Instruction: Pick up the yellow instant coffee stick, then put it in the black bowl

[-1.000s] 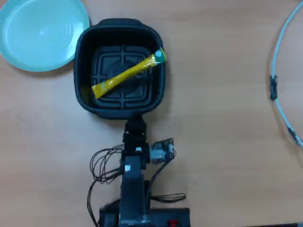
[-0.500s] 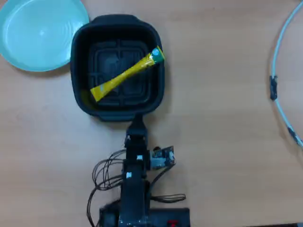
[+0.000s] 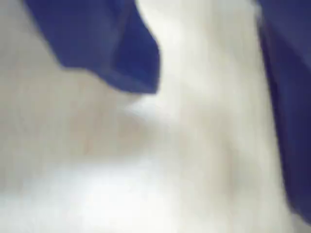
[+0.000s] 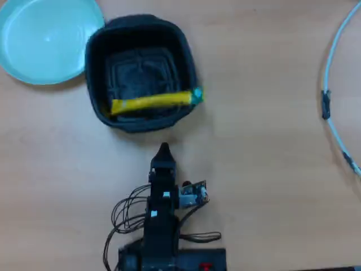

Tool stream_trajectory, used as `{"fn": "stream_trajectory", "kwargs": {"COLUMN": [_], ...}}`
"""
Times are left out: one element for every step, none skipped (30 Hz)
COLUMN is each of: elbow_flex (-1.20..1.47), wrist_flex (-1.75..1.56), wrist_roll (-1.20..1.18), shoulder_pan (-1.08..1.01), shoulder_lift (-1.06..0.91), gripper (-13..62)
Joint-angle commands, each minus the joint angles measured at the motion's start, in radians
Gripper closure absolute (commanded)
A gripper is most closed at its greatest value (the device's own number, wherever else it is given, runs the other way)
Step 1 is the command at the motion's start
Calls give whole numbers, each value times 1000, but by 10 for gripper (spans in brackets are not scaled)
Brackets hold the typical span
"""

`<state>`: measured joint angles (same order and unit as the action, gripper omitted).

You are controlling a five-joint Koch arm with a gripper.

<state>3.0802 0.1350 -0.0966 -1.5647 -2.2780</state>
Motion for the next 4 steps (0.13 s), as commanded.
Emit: {"fn": "stream_trajectory", "kwargs": {"elbow_flex": [77, 77, 77, 77], "wrist_flex": [52, 52, 52, 52], "wrist_roll": [-6, -6, -8, -8], "shoulder_pan": [0, -2, 0, 0], "shoulder_lift": [-94, -95, -94, -95], "gripper": [146, 146, 146, 146]}}
